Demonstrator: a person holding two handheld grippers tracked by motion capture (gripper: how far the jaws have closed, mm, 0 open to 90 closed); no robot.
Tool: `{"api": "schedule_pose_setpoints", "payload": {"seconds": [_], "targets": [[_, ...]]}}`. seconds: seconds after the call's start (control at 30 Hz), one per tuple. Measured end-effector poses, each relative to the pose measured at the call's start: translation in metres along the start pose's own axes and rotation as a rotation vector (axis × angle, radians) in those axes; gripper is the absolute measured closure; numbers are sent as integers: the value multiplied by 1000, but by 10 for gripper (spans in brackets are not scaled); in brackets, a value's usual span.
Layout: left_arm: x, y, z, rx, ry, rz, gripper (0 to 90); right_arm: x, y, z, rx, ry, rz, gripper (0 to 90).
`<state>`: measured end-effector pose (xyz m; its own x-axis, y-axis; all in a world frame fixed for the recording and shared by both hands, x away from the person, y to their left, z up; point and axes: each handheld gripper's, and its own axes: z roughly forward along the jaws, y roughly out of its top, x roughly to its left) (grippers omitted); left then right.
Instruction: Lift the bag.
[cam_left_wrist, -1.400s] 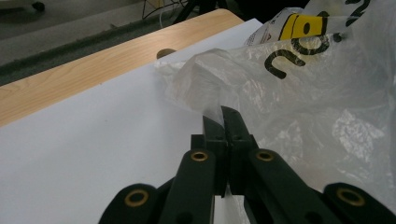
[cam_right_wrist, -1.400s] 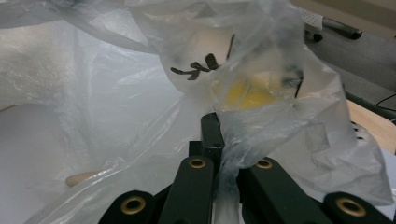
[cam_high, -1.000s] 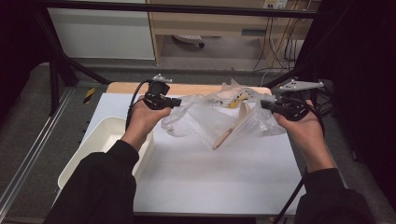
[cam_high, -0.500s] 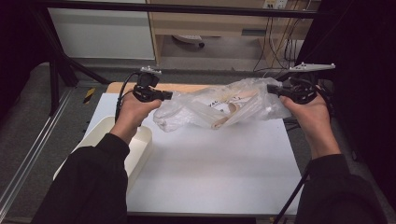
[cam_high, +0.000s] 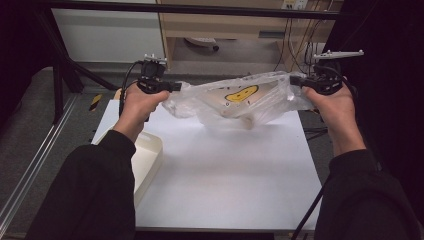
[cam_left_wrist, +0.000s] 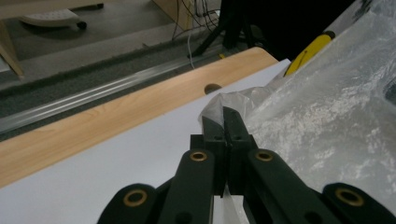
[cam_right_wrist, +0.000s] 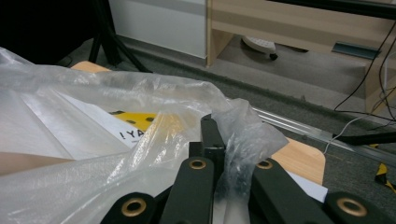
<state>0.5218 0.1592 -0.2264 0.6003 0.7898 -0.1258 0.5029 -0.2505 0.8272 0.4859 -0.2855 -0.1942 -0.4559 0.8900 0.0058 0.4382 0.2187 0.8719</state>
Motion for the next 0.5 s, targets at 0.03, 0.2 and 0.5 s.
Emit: {"api": "schedule_pose_setpoints", "payload": {"seconds": [0.03, 0.2, 0.5], "targets": [[1, 2, 0, -9, 5, -5, 900, -1, 1, 1, -1, 0, 7, 900], [2, 10, 0, -91, 69, 24, 900, -5, 2, 8, -16, -10, 10, 900], [-8, -20, 12, 12, 39, 58, 900, -3, -24, 18, 40, 15, -3, 900]]}}
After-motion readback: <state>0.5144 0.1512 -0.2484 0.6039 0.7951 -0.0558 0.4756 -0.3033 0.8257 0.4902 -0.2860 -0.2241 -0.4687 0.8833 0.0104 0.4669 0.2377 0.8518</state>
